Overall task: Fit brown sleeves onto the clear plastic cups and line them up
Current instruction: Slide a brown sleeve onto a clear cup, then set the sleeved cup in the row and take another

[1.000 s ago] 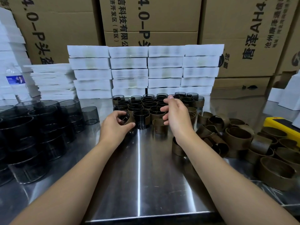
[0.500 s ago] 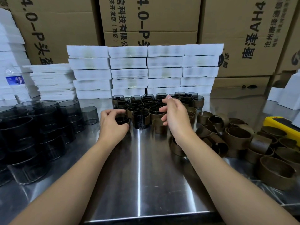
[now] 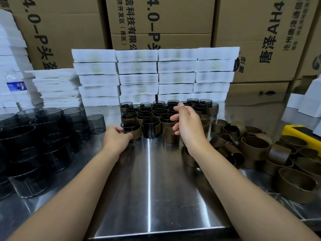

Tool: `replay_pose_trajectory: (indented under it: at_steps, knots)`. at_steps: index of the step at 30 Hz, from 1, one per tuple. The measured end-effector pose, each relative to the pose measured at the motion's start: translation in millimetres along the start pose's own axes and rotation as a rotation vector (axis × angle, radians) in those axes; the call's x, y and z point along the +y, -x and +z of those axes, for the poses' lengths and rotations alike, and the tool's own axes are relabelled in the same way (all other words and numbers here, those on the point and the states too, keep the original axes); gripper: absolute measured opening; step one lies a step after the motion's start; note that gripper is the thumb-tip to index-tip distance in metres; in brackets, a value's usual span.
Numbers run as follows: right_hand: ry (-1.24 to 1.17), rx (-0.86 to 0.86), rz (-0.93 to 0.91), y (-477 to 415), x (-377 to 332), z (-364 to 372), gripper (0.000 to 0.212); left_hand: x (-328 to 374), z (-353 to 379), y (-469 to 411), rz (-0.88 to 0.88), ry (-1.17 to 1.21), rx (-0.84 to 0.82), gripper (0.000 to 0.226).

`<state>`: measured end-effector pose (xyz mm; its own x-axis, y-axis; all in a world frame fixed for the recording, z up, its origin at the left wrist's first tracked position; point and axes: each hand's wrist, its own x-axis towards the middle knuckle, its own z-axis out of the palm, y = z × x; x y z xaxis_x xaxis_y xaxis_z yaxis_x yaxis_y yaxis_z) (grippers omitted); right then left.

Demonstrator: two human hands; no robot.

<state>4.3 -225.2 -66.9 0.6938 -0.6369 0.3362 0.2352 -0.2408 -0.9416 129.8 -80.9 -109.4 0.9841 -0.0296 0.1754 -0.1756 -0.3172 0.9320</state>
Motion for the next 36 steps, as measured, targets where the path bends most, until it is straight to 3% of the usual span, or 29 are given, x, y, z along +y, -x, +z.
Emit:
replay_pose_trajectory:
  at_steps: [3, 8, 13, 24, 26, 29, 32, 36]
  knots:
    - [-0.002, 0.0, -0.003, -0.2, 0.0, 0.2, 0.025, -2.3, 2.1, -0.7, 0.005, -0.011, -0.036, 0.015]
    - [0.005, 0.002, -0.004, -0.4, 0.7, 0.7, 0.025, -2.7, 3.3, -1.6, 0.025, -0.004, -0.087, 0.009]
    - [0.021, -0.01, -0.001, -0.7, 0.9, 0.5, 0.026, -4.9, 6.3, 1.4, 0.062, -0.071, -0.172, 0.025]
    - [0.079, -0.039, -0.01, 2.0, 3.2, 2.2, 0.026, -9.0, 8.7, -0.2, 0.181, -0.315, -0.246, 0.035]
    - [0.111, -0.051, -0.017, 2.9, 4.9, 4.5, 0.026, -7.7, 6.9, 2.3, 0.214, -0.459, -0.18, 0.036]
    - [0.153, -0.077, -0.026, 4.5, 7.1, 8.2, 0.028, 0.9, -4.4, 6.7, 0.342, -0.863, 0.064, 0.035]
    - [0.166, -0.094, -0.033, 4.8, 7.9, 9.4, 0.029, 12.6, -23.0, 5.8, 0.376, -0.932, 0.243, 0.045]
    - [0.168, -0.099, -0.037, 3.9, 9.5, 9.4, 0.028, 21.8, -43.2, -1.0, 0.229, -0.987, 0.313, 0.052]
